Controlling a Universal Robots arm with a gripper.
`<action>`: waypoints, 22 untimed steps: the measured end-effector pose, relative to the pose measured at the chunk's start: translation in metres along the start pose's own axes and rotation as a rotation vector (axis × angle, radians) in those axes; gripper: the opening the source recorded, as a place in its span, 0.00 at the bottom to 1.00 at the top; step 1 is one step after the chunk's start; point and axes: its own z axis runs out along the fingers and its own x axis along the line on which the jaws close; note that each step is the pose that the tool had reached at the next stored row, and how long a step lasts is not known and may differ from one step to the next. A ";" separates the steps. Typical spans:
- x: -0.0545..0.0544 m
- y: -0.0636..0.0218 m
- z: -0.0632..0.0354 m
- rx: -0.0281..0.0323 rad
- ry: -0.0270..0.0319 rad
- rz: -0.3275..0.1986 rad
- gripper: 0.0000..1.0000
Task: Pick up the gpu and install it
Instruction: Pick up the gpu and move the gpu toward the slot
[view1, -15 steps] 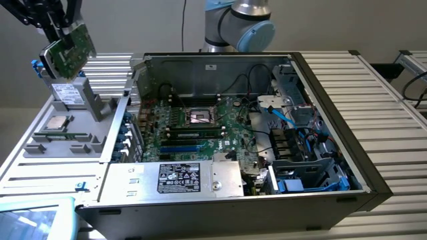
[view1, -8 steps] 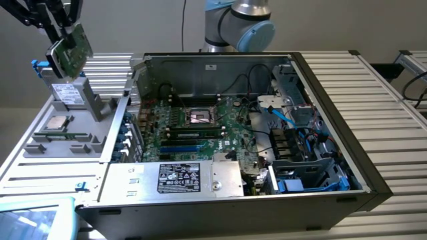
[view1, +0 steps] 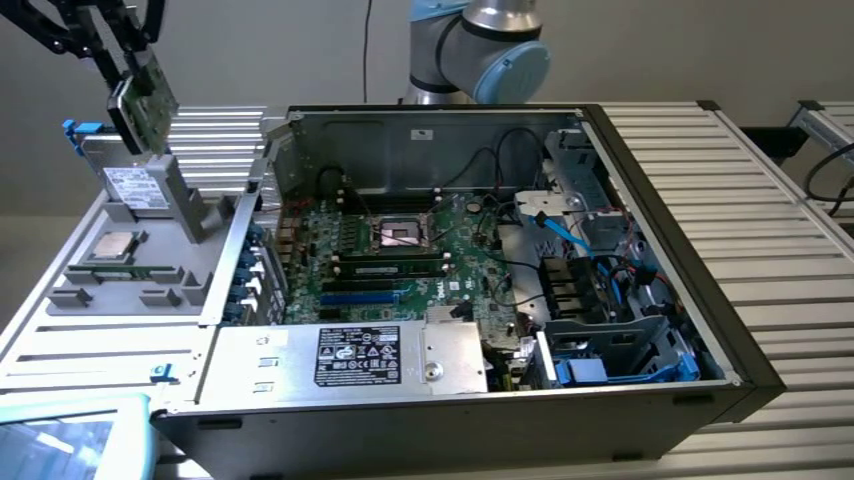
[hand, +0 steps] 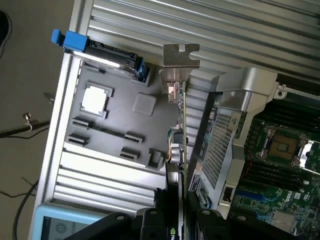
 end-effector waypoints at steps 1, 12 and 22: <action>0.000 0.0000 0.0000 -0.0009 -0.0022 -0.018 0.27; 0.000 0.0000 0.0000 -0.0267 -0.0251 -0.204 0.27; 0.000 0.0000 -0.0001 -0.0668 -0.0500 -0.361 0.27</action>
